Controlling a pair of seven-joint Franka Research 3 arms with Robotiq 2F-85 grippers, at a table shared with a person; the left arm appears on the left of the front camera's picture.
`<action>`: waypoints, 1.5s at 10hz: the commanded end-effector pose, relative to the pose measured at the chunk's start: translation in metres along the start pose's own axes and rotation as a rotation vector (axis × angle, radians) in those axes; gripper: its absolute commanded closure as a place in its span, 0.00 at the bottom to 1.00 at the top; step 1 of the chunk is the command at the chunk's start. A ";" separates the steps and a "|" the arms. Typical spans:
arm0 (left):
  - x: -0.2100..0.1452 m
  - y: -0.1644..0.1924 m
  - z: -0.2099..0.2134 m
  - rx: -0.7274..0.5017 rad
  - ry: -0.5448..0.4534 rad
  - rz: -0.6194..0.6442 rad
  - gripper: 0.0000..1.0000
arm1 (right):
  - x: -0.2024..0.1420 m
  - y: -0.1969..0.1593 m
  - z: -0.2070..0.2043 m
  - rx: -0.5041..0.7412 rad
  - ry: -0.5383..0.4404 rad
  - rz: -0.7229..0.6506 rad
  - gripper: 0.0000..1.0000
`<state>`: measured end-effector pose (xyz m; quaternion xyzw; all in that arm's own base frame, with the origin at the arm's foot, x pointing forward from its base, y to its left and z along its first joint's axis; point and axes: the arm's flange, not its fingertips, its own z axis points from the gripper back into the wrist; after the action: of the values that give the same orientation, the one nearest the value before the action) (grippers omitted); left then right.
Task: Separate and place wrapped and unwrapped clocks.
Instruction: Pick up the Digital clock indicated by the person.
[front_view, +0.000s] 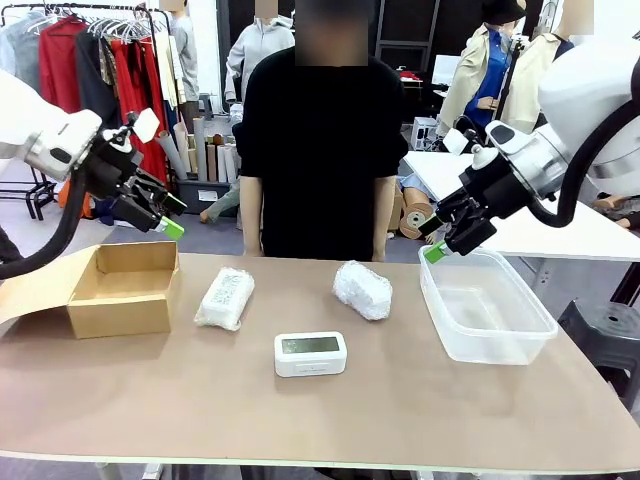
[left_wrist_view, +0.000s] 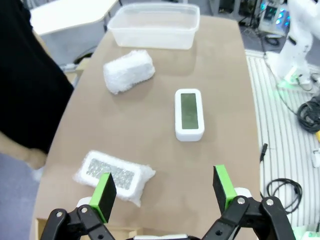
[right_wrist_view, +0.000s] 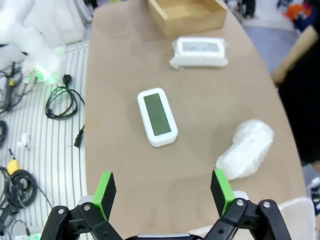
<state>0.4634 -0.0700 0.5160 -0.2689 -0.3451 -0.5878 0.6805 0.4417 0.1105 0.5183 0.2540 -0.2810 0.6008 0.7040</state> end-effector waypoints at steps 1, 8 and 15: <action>-0.008 0.031 0.005 -0.056 -0.077 -0.024 0.00 | -0.006 -0.028 0.006 0.053 -0.085 0.085 0.00; -0.003 0.061 0.027 -0.051 -0.052 -0.040 0.00 | 0.002 -0.073 0.048 0.069 -0.123 0.154 0.00; -0.002 0.066 0.030 0.031 -0.037 -0.032 0.00 | -0.003 -0.081 0.060 0.037 -0.141 0.114 0.00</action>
<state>0.5267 -0.0320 0.5344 -0.2673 -0.3724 -0.5934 0.6616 0.5119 0.0508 0.5520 0.2814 -0.3243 0.6372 0.6400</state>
